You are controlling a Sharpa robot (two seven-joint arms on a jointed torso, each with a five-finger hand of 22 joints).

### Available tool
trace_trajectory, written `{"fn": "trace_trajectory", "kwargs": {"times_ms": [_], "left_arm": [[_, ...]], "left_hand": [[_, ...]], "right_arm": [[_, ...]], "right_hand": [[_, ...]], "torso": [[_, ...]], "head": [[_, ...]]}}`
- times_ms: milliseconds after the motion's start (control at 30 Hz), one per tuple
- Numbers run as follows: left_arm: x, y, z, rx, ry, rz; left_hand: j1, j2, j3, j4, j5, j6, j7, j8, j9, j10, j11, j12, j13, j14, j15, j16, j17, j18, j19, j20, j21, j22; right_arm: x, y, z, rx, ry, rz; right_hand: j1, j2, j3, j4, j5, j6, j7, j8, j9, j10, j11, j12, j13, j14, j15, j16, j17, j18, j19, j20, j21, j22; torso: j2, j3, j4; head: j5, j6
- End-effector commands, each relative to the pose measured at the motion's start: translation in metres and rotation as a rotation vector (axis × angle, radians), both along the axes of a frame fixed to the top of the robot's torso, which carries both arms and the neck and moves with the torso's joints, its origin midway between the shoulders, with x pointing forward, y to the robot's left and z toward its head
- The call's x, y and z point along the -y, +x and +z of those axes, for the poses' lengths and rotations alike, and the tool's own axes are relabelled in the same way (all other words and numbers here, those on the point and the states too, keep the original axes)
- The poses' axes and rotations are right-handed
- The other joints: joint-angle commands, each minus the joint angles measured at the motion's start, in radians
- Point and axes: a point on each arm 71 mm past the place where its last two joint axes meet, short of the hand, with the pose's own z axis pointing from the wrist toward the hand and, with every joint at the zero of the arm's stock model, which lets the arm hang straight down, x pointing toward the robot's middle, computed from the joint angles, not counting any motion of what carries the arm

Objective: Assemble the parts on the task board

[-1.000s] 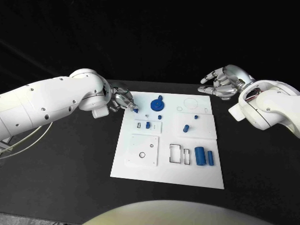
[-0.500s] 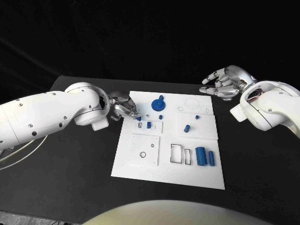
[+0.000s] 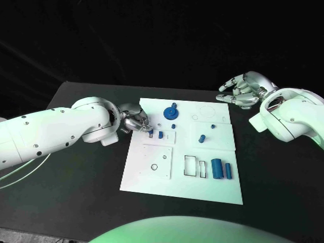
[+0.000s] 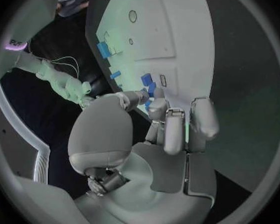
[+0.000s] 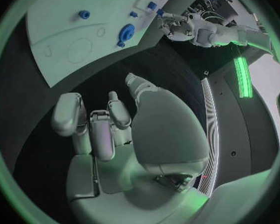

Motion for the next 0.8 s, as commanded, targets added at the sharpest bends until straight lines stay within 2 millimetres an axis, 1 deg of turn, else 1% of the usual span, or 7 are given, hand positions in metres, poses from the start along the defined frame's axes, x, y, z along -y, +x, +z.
{"fn": "trace_trajectory", "kwargs": {"times_ms": [33,133,367,567,700,800], "left_arm": [[0.0033,0.0007,0.0030,0.066,0.018,-0.028],[0.0044,0.0002,0.0028,0.077,0.034,-0.043],[0.0057,-0.0005,0.0024,0.112,0.072,-0.069],[0.0058,-0.0014,0.0003,0.135,0.095,-0.074],[0.0056,-0.0025,-0.0020,0.147,0.105,-0.074],[0.0055,-0.0031,-0.0034,0.156,0.105,-0.072]], "left_hand": [[-0.005,0.003,0.198,-0.196,0.007,0.010,0.000,0.001,0.000,0.008,-0.001,0.005,0.002,0.070,-0.009,0.007,0.142,-0.012,0.005,0.000,0.006,0.002],[-0.007,0.001,0.200,-0.198,0.015,0.012,-0.001,0.001,-0.001,0.010,-0.002,0.005,0.003,0.070,-0.010,0.007,0.142,-0.012,0.007,-0.001,0.008,0.005],[-0.008,0.000,0.200,-0.198,0.019,0.014,-0.001,0.001,-0.001,0.010,-0.002,0.006,0.004,0.070,-0.010,0.007,0.142,-0.012,0.007,-0.001,0.008,0.005],[-0.009,-0.001,0.200,-0.199,0.023,0.015,-0.001,0.000,-0.001,0.012,-0.002,0.007,0.006,0.070,-0.010,0.007,0.142,-0.013,0.008,-0.001,0.010,0.008],[-0.010,-0.001,0.201,-0.199,0.025,0.016,-0.002,0.000,-0.002,0.013,-0.002,0.008,0.007,0.070,-0.010,0.007,0.142,-0.013,0.010,-0.002,0.011,0.011],[-0.012,-0.003,0.202,-0.201,0.034,0.019,-0.002,0.000,-0.002,0.016,-0.003,0.010,0.010,0.070,-0.011,0.007,0.142,-0.014,0.013,-0.002,0.014,0.016]], "right_arm": [[-0.0001,-0.0002,-0.0004,0.000,-0.003,0.003],[0.0002,-0.0003,-0.0005,-0.001,-0.003,0.003],[0.0003,-0.0004,-0.0006,-0.002,-0.004,0.004],[0.0005,-0.0005,-0.0006,-0.001,-0.004,0.004],[0.0008,-0.0005,-0.0006,-0.001,-0.003,0.003],[0.0009,-0.0005,-0.0006,-0.001,-0.003,0.003]], "right_hand": [[-0.011,0.000,0.007,0.001,-0.001,-0.008,-0.001,0.005,-0.001,-0.003,-0.003,-0.003,0.001,0.059,-0.005,-0.004,0.089,0.016,-0.006,-0.003,-0.003,-0.001],[-0.011,0.000,0.007,0.001,-0.001,-0.008,-0.001,0.005,-0.001,-0.003,-0.003,-0.003,0.001,0.059,-0.005,-0.004,0.089,0.016,-0.006,-0.003,-0.003,-0.001],[-0.011,0.000,0.007,0.001,-0.001,-0.008,-0.001,0.005,-0.001,-0.003,-0.003,-0.003,0.001,0.059,-0.005,-0.004,0.089,0.016,-0.006,-0.003,-0.003,-0.001],[-0.011,0.000,0.007,0.001,-0.001,-0.008,-0.001,0.005,-0.001,-0.003,-0.003,-0.003,0.001,0.059,-0.005,-0.004,0.089,0.016,-0.006,-0.003,-0.003,-0.001],[-0.011,0.000,0.007,0.001,-0.001,-0.008,-0.001,0.005,-0.001,-0.003,-0.003,-0.003,0.001,0.059,-0.005,-0.004,0.089,0.016,-0.006,-0.003,-0.003,-0.001],[-0.011,0.000,0.007,0.001,-0.001,-0.008,-0.001,0.005,-0.001,-0.003,-0.003,-0.003,0.001,0.059,-0.005,-0.004,0.089,0.016,-0.006,-0.003,-0.003,-0.001]], "torso": [[0.001,0.0009,-0.0010],[0.001,0.0000,-0.0006],[0.001,0.0002,0.0010],[0.000,-0.0004,-0.0006],[0.000,-0.0007,-0.0004],[0.000,-0.0005,0.0001]], "head": [[0.000,-0.001],[0.000,-0.004],[-0.001,-0.007],[0.001,-0.010],[0.001,-0.011],[0.001,-0.012]]}}
